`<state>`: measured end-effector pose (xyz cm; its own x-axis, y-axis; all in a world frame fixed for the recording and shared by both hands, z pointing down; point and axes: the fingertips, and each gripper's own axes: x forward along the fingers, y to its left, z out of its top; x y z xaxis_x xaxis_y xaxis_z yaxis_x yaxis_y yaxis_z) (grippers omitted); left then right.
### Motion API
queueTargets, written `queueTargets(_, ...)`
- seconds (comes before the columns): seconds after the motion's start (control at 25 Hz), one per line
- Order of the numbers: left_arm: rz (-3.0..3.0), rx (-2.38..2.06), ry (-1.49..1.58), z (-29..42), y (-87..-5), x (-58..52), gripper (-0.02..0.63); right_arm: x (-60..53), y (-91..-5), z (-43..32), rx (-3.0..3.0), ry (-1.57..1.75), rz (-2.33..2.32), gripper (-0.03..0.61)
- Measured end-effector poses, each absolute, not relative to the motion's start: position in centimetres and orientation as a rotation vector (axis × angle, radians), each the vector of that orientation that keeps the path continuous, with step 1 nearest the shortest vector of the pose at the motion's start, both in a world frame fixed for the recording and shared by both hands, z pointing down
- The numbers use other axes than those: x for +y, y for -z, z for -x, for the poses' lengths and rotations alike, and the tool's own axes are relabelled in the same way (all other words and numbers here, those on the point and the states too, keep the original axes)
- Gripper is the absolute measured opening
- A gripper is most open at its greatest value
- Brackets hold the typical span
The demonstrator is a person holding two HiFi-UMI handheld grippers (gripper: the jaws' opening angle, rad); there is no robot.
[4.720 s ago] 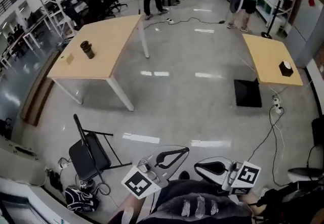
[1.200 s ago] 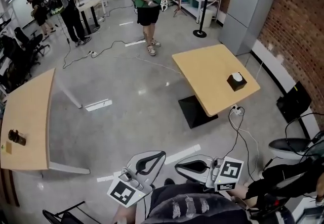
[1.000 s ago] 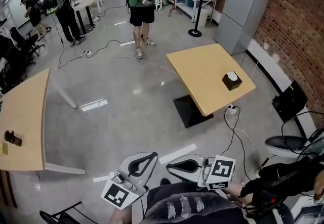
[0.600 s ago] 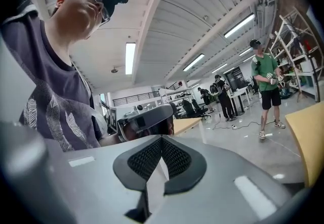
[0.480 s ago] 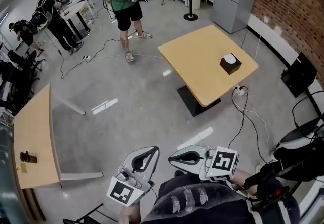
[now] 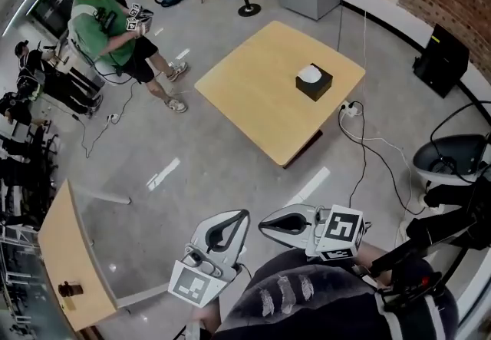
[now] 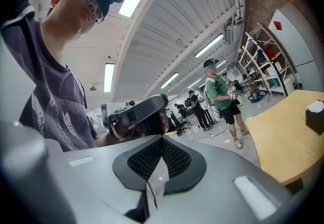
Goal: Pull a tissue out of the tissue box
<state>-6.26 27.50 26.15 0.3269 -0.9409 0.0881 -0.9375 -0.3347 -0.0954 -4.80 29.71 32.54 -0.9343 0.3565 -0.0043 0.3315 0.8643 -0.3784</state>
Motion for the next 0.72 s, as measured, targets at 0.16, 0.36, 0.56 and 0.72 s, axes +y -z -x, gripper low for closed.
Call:
queueTargets(0.16,2.562,1.723,0.185,4.1,-25.3,22.5,0.002,25.0,-32.9,3.4,-2.972,-0.665,0.507,-0.001)
queueTargets(0.36,2.584,1.689,0.237,2.1,-26.7,17.6,0.002,20.1,-34.1,1.6,-2.961,-0.717,0.503,0.000)
queueTargets(0.56,2.604,1.671,0.241,1.8,-27.7,14.5,0.003,16.5,-35.0,0.8,-2.973,-0.751,0.429,0.000)
queueTargets(0.72,2.626,1.640,0.224,2.3,-27.8,12.7,0.002,15.1,-35.2,1.2,-2.958,-0.763,0.409,-0.002)
